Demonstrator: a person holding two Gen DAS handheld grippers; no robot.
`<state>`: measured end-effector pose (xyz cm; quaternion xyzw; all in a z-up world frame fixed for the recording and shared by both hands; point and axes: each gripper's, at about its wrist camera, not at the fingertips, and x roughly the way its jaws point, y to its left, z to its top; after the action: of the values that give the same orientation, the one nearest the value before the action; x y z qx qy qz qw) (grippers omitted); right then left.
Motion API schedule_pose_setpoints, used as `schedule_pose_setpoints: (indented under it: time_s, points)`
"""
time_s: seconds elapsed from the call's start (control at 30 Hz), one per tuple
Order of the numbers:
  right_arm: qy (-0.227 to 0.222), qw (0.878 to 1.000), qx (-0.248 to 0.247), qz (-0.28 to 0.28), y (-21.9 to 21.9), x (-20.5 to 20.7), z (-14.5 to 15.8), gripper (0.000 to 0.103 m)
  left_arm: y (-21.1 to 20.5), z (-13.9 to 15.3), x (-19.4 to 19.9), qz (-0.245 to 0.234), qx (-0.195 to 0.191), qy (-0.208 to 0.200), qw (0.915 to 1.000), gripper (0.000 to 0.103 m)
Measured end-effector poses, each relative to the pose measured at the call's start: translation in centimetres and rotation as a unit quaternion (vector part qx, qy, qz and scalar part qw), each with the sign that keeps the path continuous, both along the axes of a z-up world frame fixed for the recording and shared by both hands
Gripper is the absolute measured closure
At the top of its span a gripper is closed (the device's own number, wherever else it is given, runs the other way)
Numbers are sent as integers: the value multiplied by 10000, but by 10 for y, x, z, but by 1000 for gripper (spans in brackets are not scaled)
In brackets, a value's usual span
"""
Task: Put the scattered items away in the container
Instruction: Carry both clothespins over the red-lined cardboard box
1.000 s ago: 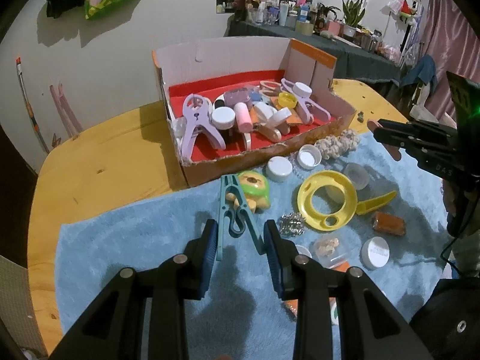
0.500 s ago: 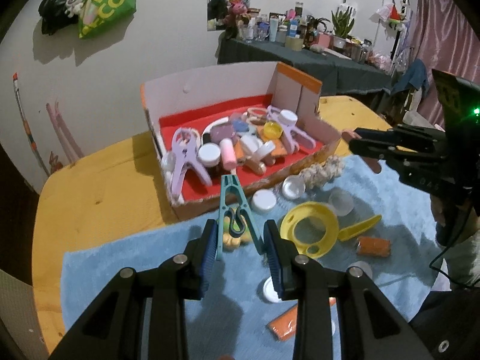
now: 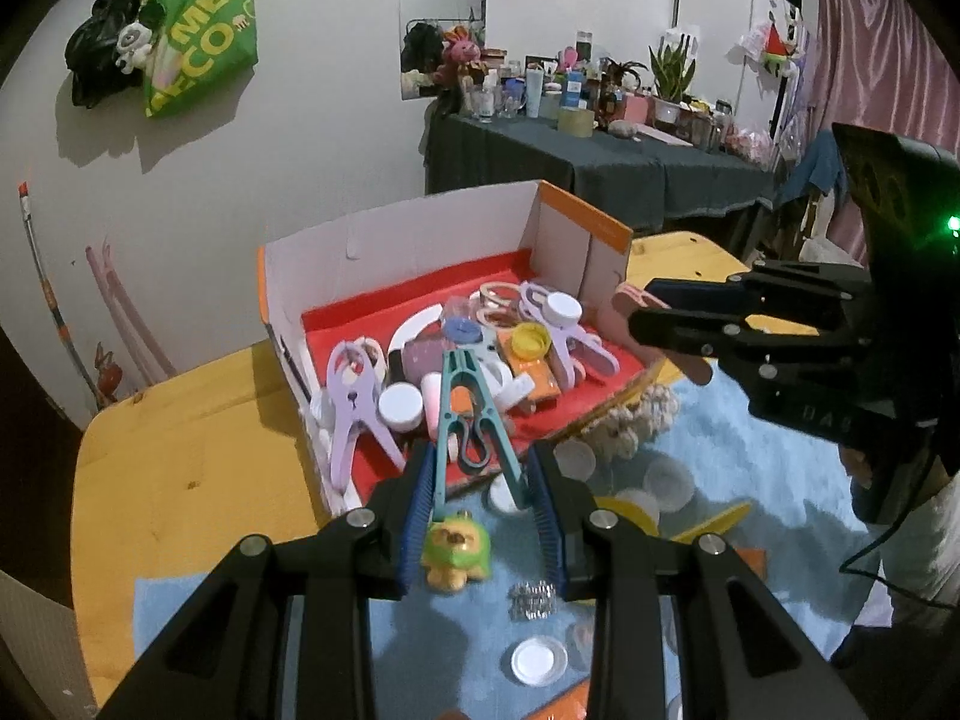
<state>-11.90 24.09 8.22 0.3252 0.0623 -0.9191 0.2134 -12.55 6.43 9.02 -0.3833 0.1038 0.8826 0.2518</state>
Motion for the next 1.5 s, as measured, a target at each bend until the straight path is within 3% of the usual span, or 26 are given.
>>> schedule_pose_setpoints:
  time_s: [0.4, 0.87, 1.5]
  points:
    - [-158, 9999, -14, -26, -9, -40, -1, 81, 10, 1, -33, 103, 35, 50, 9999, 69]
    - [-765, 9969, 119, -145, -26, -99, -44, 81, 9, -27, -80, 402, -12, -196, 9990, 69]
    - [-1033, 9941, 278, -201, -30, -113, -64, 81, 1, -51, -95, 585, -103, -448, 9972, 69]
